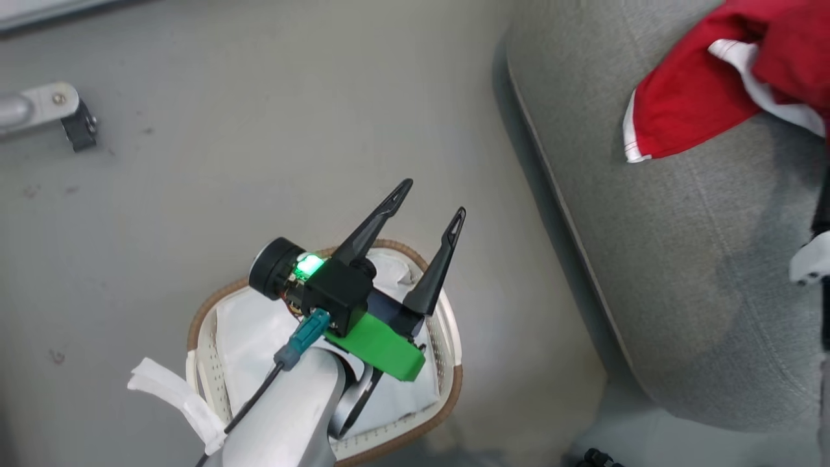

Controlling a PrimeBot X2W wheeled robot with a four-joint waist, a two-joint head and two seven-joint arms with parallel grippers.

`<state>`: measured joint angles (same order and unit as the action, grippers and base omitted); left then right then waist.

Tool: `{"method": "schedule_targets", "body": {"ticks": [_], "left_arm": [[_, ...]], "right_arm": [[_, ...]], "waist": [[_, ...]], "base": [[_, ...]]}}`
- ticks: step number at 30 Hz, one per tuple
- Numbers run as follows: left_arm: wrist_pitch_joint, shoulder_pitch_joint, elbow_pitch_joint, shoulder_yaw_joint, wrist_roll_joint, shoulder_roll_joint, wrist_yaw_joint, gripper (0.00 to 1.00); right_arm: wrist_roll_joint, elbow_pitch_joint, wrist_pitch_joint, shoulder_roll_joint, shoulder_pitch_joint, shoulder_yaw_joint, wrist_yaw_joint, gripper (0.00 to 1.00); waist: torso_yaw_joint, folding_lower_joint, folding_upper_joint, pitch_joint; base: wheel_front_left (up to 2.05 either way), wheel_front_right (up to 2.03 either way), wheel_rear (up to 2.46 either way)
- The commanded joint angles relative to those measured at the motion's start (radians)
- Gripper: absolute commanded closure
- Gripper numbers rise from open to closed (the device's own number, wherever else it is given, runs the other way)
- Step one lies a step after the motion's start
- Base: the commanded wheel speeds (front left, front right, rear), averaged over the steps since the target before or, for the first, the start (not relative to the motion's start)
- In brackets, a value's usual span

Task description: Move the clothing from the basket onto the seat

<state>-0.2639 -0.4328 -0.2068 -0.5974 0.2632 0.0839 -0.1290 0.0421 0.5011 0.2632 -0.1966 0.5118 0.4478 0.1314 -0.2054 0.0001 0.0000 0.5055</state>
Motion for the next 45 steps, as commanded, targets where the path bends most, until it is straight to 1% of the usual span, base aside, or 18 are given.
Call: {"method": "schedule_targets", "body": {"ticks": [1,6,8,11,14,18,22,28,31,34,40,45], "left_arm": [[-0.001,0.019,0.004,0.0,0.009,-0.001,-0.003,0.0],[-0.001,0.057,0.006,-0.003,0.013,-0.007,-0.003,0.0],[-0.001,0.071,0.005,-0.002,0.012,-0.011,-0.003,0.0],[-0.001,0.096,0.001,0.009,0.014,-0.016,-0.003,0.0],[-0.001,0.117,0.001,0.03,0.019,-0.022,-0.003,0.0],[-0.001,0.152,-0.009,0.095,0.008,-0.024,-0.003,0.0],[-0.001,0.18,-0.032,0.176,-0.008,-0.029,-0.003,0.0],[-0.001,0.228,-0.058,0.313,-0.017,-0.032,-0.003,0.0],[-0.001,0.251,-0.072,0.377,-0.026,-0.032,-0.003,0.0],[-0.001,0.284,-0.086,0.444,-0.023,-0.033,0.011,0.0],[-0.001,0.341,-0.105,0.528,-0.037,-0.032,0.028,0.0],[-0.001,0.375,-0.103,0.571,-0.057,-0.032,0.033,0.0]], "right_arm": [[-0.02,-0.015,0.002,0.01,-0.03,-0.012,-0.001,0.0],[-0.06,-0.06,0.002,0.06,-0.092,-0.088,-0.001,0.0],[-0.072,-0.071,0.002,0.071,-0.108,-0.126,-0.001,0.0],[-0.084,-0.08,0.002,0.079,-0.13,-0.196,-0.001,0.0],[-0.095,-0.097,0.002,0.077,-0.149,-0.262,-0.001,0.0],[-0.123,-0.12,0.002,0.083,-0.164,-0.334,-0.001,0.0],[-0.145,-0.136,0.002,0.092,-0.181,-0.381,-0.001,0.0],[-0.167,-0.135,0.002,0.108,-0.208,-0.412,-0.001,0.0],[-0.167,-0.131,0.002,0.116,-0.224,-0.421,-0.001,0.0],[-0.179,-0.122,0.002,0.125,-0.246,-0.433,-0.001,0.0],[-0.193,-0.121,0.002,0.134,-0.287,-0.445,-0.001,0.0],[-0.195,-0.125,0.002,0.139,-0.318,-0.45,-0.001,0.0]], "waist": [[-0.026,-0.0001,0.0,-0.076],[-0.025,-0.0001,0.0,-0.144],[-0.02,-0.0001,0.0,-0.171],[-0.004,-0.0001,0.0,-0.208],[0.028,-0.0001,0.0,-0.24],[0.073,-0.0001,0.0,-0.272],[0.12,-0.0001,0.0,-0.296],[0.182,-0.0001,0.0,-0.323],[0.201,-0.0001,0.0,-0.338],[0.213,-0.0001,0.0,-0.359],[0.227,-0.0001,0.0,-0.401],[0.233,-0.0001,0.0,-0.424]], "base": [[0.0,0.0,0.0],[0.0,0.0,0.0],[0.0,0.0,0.0],[0.0,0.0,0.0],[0.0,0.0,0.0],[0.0,0.0,0.0],[0.0,0.0,0.0],[0.0,0.0,0.0],[0.0,0.0,0.0],[0.0,0.0,0.0],[0.0,0.0,0.0],[0.0,0.0,0.0]]}}
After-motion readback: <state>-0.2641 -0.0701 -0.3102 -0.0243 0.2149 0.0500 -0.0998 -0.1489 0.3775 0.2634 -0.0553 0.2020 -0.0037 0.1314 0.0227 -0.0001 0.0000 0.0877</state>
